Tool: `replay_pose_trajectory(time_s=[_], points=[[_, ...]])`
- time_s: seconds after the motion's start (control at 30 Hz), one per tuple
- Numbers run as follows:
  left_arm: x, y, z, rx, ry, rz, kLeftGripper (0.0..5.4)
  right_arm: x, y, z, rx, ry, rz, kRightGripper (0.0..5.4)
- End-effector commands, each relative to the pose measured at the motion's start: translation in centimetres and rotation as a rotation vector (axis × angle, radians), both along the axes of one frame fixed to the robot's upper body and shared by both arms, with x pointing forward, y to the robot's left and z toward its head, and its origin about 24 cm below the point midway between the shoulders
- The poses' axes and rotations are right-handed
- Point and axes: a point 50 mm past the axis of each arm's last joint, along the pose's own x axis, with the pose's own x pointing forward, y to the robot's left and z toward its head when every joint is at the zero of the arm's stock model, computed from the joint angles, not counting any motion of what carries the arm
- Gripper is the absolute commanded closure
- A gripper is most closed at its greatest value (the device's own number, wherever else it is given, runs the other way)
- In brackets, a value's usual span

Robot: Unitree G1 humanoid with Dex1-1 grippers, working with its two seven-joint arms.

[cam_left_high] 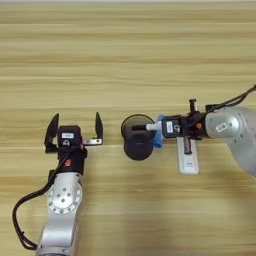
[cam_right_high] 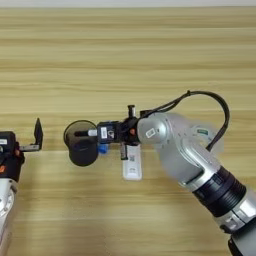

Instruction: Move the objects on the table

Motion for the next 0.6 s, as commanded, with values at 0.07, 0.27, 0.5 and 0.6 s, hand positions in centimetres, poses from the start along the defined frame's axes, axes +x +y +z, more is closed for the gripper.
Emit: replay_pose_trajectory(time_s=[0.07,0.27,0.5,0.6], points=[[-0.11,-0.19,-0.03,0.006,0.012,0.006,0.0,0.3,0.46,0.6,-0.029,-0.033,0.038,4.65],[-0.05,-0.51,-0.01,0.004,0.012,0.006,0.0,0.45,0.45,0.71,-0.051,-0.049,0.055,4.65],[-0.02,-0.86,0.03,0.003,0.011,0.007,0.0,0.72,0.06,0.6,-0.087,-0.067,0.066,4.65],[-0.01,-0.97,0.05,0.002,0.01,0.007,0.0,0.89,0.0,0.6,-0.107,-0.089,0.079,4.65]])
